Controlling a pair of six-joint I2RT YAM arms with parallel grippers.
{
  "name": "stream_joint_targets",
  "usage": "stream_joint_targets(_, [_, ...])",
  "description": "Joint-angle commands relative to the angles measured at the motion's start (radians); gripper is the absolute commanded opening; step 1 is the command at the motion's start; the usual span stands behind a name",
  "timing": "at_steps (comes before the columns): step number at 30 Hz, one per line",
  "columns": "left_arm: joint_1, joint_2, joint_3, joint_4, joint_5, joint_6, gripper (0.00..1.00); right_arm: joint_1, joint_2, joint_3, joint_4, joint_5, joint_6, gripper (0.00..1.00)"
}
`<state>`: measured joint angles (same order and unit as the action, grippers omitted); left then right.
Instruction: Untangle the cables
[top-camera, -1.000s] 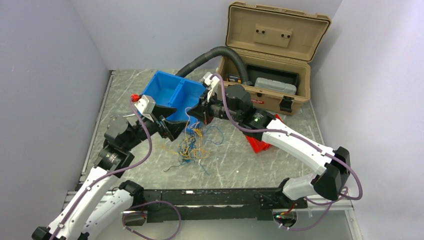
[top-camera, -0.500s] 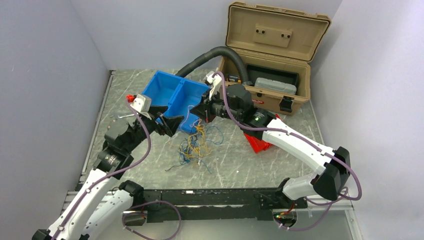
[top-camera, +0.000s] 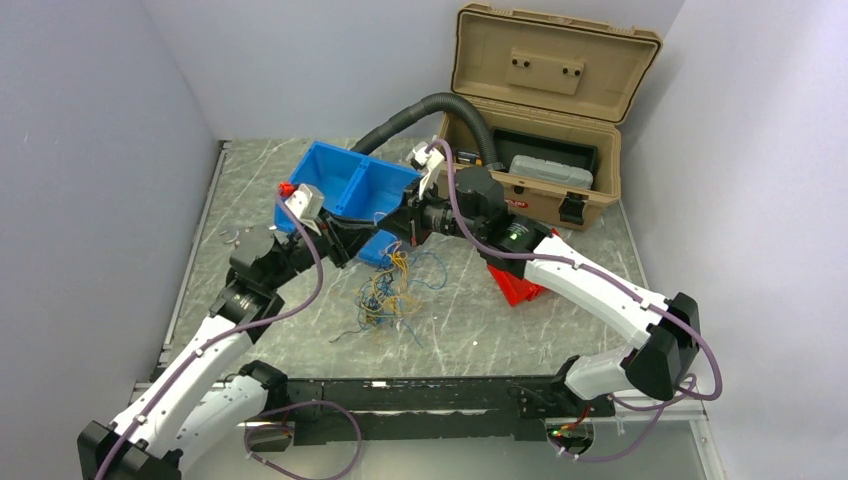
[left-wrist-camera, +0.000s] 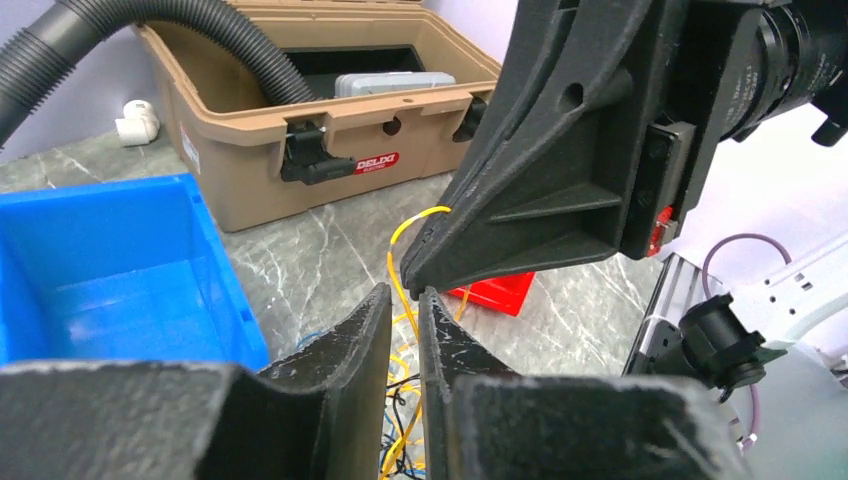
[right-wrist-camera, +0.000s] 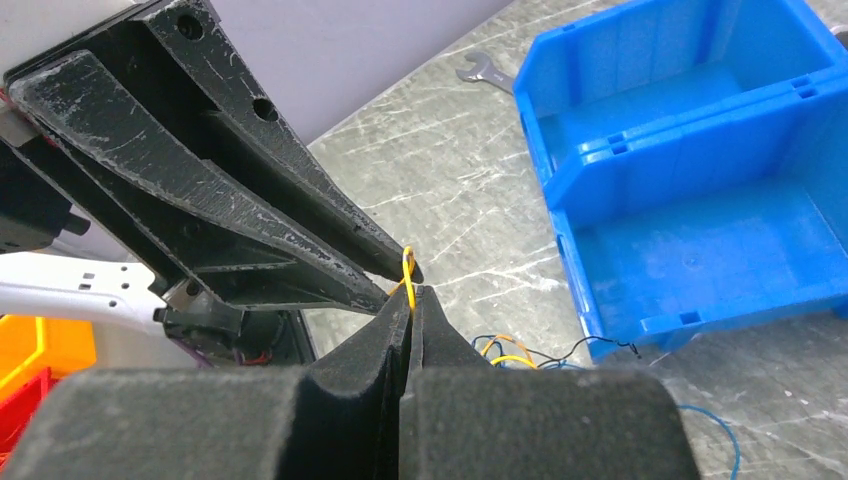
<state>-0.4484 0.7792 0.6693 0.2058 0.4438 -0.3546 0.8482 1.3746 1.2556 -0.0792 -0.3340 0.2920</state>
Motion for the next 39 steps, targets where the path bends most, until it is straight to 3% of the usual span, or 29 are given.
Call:
stream_joint_targets(1, [-0.003,0.03,0.017,0.086,0.054,-0.019,0.22,-0.002,0.009,0.042,0.071,-0.049,0.038,0.0])
stream_joint_targets(4, [-0.002,0.034,0.015,0.093,0.074,-0.02,0.36,-0.002,0.012,0.031,0.073,-0.053,0.048,0.0])
stream_joint_targets(5, [-0.002,0.034,0.012,0.098,0.08,-0.019,0.34,-0.003,0.013,0.028,0.073,-0.055,0.052,0.0])
stream_joint_targets(6, [-0.003,0.035,0.012,0.098,0.084,-0.014,0.23,-0.003,0.013,0.025,0.073,-0.06,0.054,0.0])
stream_joint_targets(7, [-0.002,0.038,0.016,0.089,0.083,-0.006,0.04,-0.002,0.013,0.023,0.097,-0.066,0.055,0.0])
stream_joint_targets(10, [-0.002,0.033,0.042,0.012,0.025,0.024,0.0,-0.003,0.007,0.008,0.102,-0.072,0.051,0.0])
stream_joint_targets(11, [-0.001,0.024,0.049,-0.012,0.011,0.034,0.0,-0.002,0.003,-0.006,0.102,-0.067,0.046,0.04])
stream_joint_targets(14, [-0.002,-0.024,0.069,-0.066,-0.039,0.061,0.0,-0.003,-0.011,-0.077,0.12,-0.04,0.031,0.43])
stream_joint_targets(16, [-0.002,-0.05,0.091,-0.104,-0.046,0.074,0.0,-0.003,-0.01,-0.131,0.144,-0.025,0.023,0.48])
stream_joint_targets(19, [-0.002,-0.065,0.122,-0.11,0.034,0.068,0.0,0.013,0.016,-0.223,0.229,-0.007,-0.003,0.67])
stream_joint_targets(21, [-0.002,-0.064,0.141,-0.098,0.07,0.048,0.0,0.032,0.048,-0.283,0.307,0.037,-0.02,0.73])
stream_joint_targets(24, [-0.002,-0.06,0.169,-0.099,0.103,0.039,0.0,0.06,0.128,-0.3,0.355,0.094,-0.043,0.72])
stream_joint_targets(27, [-0.002,-0.072,0.219,-0.171,0.074,0.065,0.0,0.067,0.184,-0.293,0.349,0.167,-0.029,0.61])
stream_joint_targets(29, [-0.001,-0.096,0.269,-0.279,-0.029,0.107,0.0,0.063,0.179,-0.323,0.352,0.265,0.012,0.55])
stream_joint_targets(33, [-0.001,-0.135,0.378,-0.476,-0.243,0.253,0.0,0.028,0.124,-0.418,0.357,0.303,0.063,0.52])
stream_joint_targets(39, [-0.001,-0.15,0.463,-0.644,-0.58,0.458,0.0,-0.09,0.01,-0.581,0.313,0.327,0.173,0.32])
